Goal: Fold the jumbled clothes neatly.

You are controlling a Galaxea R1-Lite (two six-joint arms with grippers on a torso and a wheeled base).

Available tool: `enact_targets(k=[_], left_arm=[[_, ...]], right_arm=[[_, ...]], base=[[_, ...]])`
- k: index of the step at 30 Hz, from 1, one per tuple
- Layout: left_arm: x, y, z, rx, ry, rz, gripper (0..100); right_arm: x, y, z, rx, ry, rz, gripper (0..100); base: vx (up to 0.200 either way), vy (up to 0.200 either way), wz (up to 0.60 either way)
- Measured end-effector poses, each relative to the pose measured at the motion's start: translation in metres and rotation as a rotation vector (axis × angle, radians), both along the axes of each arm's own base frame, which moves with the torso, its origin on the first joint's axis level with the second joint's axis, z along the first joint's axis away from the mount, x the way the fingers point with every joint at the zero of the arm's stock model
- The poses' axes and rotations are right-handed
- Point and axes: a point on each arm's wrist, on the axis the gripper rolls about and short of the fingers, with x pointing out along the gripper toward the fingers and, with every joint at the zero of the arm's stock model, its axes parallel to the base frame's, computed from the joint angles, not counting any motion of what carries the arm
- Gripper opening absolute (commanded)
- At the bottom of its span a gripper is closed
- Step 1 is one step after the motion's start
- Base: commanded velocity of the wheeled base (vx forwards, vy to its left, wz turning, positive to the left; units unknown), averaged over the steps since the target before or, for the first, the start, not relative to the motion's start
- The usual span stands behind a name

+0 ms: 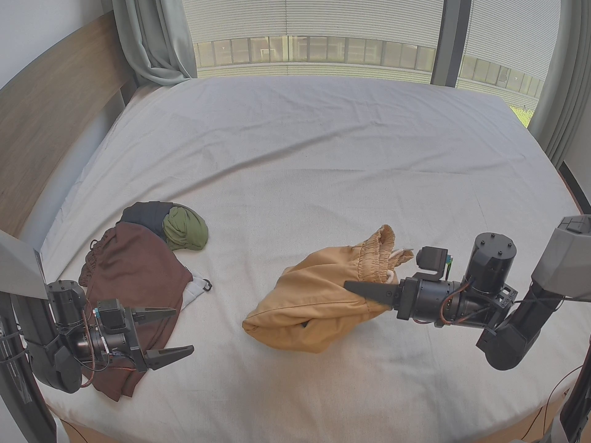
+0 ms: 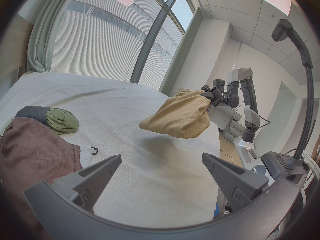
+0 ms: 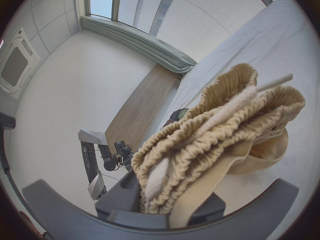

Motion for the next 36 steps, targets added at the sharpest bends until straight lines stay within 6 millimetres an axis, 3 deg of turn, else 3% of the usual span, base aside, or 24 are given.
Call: enact_targets(k=[15, 25, 36], left_arm=[[-0.001, -0.001, 0.0, -0.001, 0.006, -0.005, 100], [-0.002, -0.001, 0.0, -0.001, 0.007, -0.005, 100], [-0.002, -0.001, -0.001, -0.001, 0.01, -0.005, 100]], right_arm=[[0.052, 0.023, 0.037, 0.005, -0.005, -0.01, 0], [0.083, 0.025, 0.039, 0.0, 0.004, -0.039, 0], [0.103, 0.032, 0.033, -0.006, 0.01, -0.045, 0]], base=[[0.0, 0.0, 0.0], [0.0, 0.0, 0.0], [0.0, 0.0, 0.0]])
